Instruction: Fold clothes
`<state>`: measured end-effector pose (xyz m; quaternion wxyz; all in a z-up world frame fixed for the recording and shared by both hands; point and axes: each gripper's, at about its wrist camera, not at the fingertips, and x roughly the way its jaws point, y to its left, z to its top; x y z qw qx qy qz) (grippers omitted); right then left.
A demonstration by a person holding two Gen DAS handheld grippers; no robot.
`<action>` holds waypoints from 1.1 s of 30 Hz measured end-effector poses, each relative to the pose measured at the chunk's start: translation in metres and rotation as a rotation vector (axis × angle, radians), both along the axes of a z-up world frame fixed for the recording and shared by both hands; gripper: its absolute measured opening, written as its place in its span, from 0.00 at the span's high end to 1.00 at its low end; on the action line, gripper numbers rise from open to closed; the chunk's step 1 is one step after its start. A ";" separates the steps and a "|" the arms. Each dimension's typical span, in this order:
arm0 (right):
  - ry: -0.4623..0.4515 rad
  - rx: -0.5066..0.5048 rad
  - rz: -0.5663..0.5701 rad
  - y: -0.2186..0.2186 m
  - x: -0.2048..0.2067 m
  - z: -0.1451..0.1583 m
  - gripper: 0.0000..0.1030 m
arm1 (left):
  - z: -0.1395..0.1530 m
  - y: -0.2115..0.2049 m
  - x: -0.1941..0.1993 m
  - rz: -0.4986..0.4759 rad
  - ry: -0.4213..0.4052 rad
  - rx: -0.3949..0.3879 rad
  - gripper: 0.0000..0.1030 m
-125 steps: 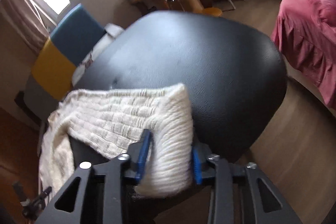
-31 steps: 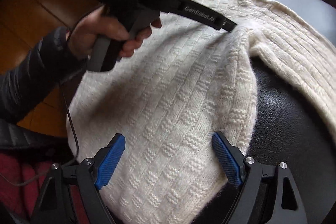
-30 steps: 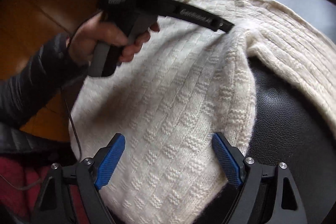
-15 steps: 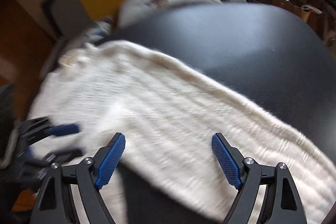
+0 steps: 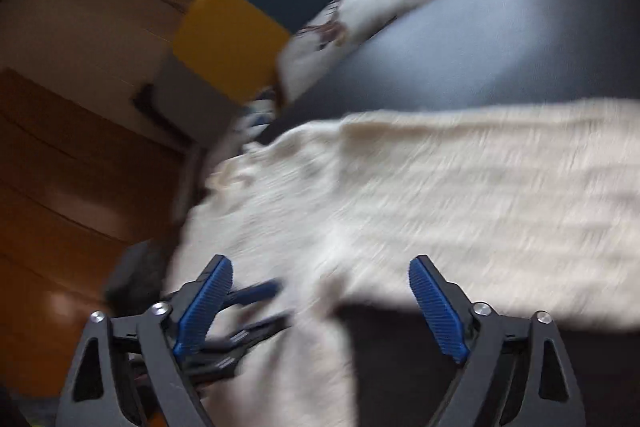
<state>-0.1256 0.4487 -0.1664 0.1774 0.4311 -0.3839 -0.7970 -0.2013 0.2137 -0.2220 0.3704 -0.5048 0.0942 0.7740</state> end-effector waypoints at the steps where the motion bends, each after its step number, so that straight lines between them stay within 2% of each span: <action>1: -0.007 -0.036 -0.031 0.000 0.012 -0.005 0.08 | 0.003 -0.002 0.001 0.008 0.006 0.004 0.61; 4: -0.059 -0.129 -0.182 0.008 0.031 -0.024 0.06 | 0.013 -0.002 0.003 0.021 0.024 0.054 0.61; 7: -0.081 -0.124 -0.340 0.012 0.032 -0.032 0.06 | 0.009 0.001 0.004 0.013 0.006 0.036 0.61; 10: -0.068 -0.065 -0.433 0.011 0.021 -0.028 0.06 | 0.002 -0.002 0.008 0.004 0.002 0.041 0.60; 14: -0.053 0.024 -0.459 0.001 -0.006 -0.026 0.04 | 0.001 -0.009 0.008 0.014 -0.013 0.068 0.60; 15: -0.039 0.036 -0.481 0.000 -0.008 -0.027 0.07 | 0.001 -0.010 0.009 0.015 -0.015 0.074 0.60; 17: -0.031 0.033 -0.514 0.005 -0.008 -0.026 0.53 | 0.003 -0.009 0.013 0.007 -0.006 0.067 0.60; 18: -0.047 0.025 -0.510 0.011 -0.011 -0.026 0.93 | 0.003 -0.008 0.015 -0.001 0.001 0.057 0.60; 20: -0.050 0.075 -0.505 0.014 -0.022 -0.020 0.92 | 0.004 -0.006 0.017 -0.014 0.010 0.037 0.60; 22: -0.029 0.256 -0.477 0.012 -0.027 0.002 0.92 | 0.011 -0.007 0.018 -0.002 0.006 0.037 0.62; 24: -0.033 0.499 -0.423 0.003 -0.034 0.015 0.92 | 0.025 -0.008 0.019 -0.012 -0.007 0.123 0.61; 25: -0.065 0.551 -0.393 0.001 -0.039 0.010 0.92 | 0.033 -0.005 0.021 -0.037 0.001 0.156 0.60; 26: -0.092 0.586 -0.368 0.001 -0.042 0.005 0.92 | 0.037 0.002 0.021 -0.060 0.014 0.153 0.60; 29: -0.129 0.565 -0.340 0.006 -0.042 -0.015 0.92 | 0.035 0.032 0.020 -0.129 0.039 0.097 0.60; 32: -0.122 0.551 -0.332 0.010 -0.040 -0.016 0.93 | 0.006 0.052 0.016 -0.169 0.012 -0.001 0.60; 33: -0.118 0.552 -0.326 0.011 -0.040 -0.017 0.93 | -0.003 0.055 0.018 -0.178 0.027 -0.033 0.60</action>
